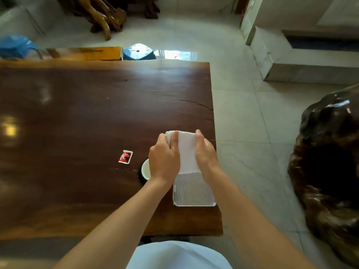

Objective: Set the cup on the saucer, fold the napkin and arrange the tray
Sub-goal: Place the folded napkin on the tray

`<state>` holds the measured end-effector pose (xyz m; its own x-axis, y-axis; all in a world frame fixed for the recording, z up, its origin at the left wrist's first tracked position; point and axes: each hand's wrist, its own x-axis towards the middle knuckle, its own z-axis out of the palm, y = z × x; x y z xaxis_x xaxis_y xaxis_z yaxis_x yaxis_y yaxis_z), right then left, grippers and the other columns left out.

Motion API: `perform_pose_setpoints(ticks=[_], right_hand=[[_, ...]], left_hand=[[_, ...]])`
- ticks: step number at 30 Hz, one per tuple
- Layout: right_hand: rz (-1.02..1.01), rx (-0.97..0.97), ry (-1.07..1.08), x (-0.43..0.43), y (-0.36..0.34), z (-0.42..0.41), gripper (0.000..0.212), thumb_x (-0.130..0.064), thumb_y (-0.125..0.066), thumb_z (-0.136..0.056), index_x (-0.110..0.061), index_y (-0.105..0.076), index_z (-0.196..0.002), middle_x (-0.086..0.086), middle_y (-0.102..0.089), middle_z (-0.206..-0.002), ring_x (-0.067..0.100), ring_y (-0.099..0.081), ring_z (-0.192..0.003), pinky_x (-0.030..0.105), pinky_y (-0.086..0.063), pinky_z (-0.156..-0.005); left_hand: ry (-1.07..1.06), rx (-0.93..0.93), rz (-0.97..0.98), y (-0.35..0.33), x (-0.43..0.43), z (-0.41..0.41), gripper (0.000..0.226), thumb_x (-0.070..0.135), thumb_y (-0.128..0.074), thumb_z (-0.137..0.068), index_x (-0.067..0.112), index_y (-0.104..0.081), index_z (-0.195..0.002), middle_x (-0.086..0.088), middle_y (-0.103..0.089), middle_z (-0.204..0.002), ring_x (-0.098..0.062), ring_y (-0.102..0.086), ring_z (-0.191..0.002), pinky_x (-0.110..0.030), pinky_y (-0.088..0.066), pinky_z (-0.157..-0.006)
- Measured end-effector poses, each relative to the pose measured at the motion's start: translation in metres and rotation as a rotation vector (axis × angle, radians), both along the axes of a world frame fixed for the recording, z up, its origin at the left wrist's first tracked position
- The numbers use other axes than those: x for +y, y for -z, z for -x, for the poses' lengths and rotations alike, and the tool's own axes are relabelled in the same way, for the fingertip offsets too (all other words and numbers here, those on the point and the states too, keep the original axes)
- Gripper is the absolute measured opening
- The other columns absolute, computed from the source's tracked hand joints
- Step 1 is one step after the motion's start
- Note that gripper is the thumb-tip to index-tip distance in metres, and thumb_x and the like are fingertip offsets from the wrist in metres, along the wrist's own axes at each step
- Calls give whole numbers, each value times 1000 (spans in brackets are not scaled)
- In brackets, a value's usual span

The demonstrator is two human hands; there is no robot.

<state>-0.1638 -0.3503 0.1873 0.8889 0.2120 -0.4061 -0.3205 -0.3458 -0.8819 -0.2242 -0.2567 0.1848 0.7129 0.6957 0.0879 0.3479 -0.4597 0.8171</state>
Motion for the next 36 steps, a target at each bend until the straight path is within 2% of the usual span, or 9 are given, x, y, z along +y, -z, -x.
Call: perform_pose_setpoints(ticks=[6,11,14,16,19,25,30,33,36], right_hand=[[114,-276,162,-7,5,0,50,-42,-29,-107,-8,-54,-81,-1,-55,-71,12,-51,-64,23,-34,-55],[221,-399,122,-18,23,-10,48,-39,-32,-107,-11,-52,-74,15,-65,-79,35,-59,-78,36,-39,-66],[261,-361,123,-31,30,-8,48,-37,-31,-108,-8,-54,-77,14,-63,-79,35,-59,-80,33,-32,-65],[285,-336,147,-39,38,-6,52,-37,-30,-108,-3,-63,-86,15,-65,-79,39,-61,-83,38,-41,-68],[312,-299,184,-46,49,-8,53,-35,-33,-108,1,-62,-81,26,-69,-86,46,-61,-88,45,-44,-76],[201,-20,195,-53,87,-34,53,-45,-38,-105,-13,-53,-65,11,-62,-73,31,-60,-76,48,-50,-72],[-121,412,145,-62,95,-44,25,-28,-45,-106,-16,-62,-93,9,-65,-92,20,-64,-78,35,-56,-61],[-175,538,85,-68,104,-50,17,-15,-49,-104,-9,-64,-106,12,-69,-104,25,-70,-87,36,-61,-73],[-177,567,116,-68,118,-57,23,-6,-55,-100,-2,-62,-122,11,-69,-114,25,-72,-99,34,-63,-80]], left_hand=[[-48,-36,-18,-5,-12,-10,47,41,-34,-105,13,-53,-72,6,-54,-63,-10,-54,-57,-10,-37,-49],[-67,-10,96,16,-22,-16,49,38,-33,-107,10,-56,-74,3,-56,-64,-15,-58,-60,-29,-44,-55],[-6,-11,72,25,-29,-16,45,39,-34,-106,12,-58,-80,8,-55,-64,-8,-57,-58,-19,-45,-52],[48,1,39,34,-34,-16,41,39,-35,-106,16,-56,-79,9,-54,-62,-7,-53,-54,-11,-37,-49],[37,69,144,49,-42,-21,44,41,-36,-106,17,-51,-72,4,-55,-62,-10,-50,-55,-20,-30,-49],[82,154,420,88,-34,-38,57,52,-40,-102,6,-57,-72,-2,-53,-63,-16,-48,-59,-35,-38,-57],[-9,221,871,111,-14,-47,35,35,-54,-101,3,-68,-96,-11,-64,-95,-22,-60,-87,-39,-50,-74],[2,188,1268,118,-6,-45,28,14,-60,-98,7,-62,-125,-12,-66,-120,-25,-65,-110,-33,-58,-78],[-17,180,1373,127,-3,-47,30,-2,-58,-95,13,-61,-120,-13,-63,-124,-29,-63,-116,-36,-58,-90]])
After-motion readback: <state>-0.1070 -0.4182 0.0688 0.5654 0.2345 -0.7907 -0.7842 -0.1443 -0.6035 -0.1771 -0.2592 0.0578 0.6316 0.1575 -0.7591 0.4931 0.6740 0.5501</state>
